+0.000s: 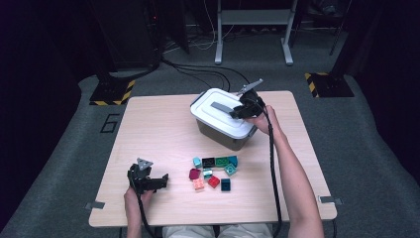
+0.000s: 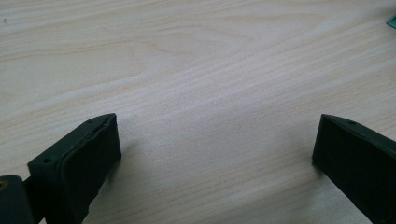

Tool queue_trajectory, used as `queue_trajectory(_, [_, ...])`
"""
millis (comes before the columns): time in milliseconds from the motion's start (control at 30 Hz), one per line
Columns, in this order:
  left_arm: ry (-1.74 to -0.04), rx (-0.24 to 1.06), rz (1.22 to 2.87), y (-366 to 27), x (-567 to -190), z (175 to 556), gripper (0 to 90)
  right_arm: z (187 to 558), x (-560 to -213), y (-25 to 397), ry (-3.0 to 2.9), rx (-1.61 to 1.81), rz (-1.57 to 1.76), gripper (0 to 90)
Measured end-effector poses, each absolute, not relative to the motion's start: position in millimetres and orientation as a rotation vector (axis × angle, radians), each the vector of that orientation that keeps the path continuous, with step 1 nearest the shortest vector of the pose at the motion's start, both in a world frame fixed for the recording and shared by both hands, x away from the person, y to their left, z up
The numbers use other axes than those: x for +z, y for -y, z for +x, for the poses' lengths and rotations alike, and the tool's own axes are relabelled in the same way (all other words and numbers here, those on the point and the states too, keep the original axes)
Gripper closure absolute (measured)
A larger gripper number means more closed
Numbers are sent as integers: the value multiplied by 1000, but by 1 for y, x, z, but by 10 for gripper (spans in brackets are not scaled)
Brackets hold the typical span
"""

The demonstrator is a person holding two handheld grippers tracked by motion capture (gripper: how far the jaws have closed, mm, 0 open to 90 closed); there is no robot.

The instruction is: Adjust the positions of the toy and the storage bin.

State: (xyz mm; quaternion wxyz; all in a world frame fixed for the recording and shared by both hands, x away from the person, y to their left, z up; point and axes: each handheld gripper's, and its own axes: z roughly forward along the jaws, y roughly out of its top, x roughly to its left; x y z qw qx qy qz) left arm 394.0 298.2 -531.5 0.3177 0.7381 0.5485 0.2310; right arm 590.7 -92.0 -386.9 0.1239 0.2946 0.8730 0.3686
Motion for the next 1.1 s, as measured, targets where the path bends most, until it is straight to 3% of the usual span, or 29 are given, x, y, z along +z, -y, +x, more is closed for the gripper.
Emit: queue_trajectory(1100, [-1445,614,1939,-298,-531,394,10,576,-379,130,-2666,995,778,668])
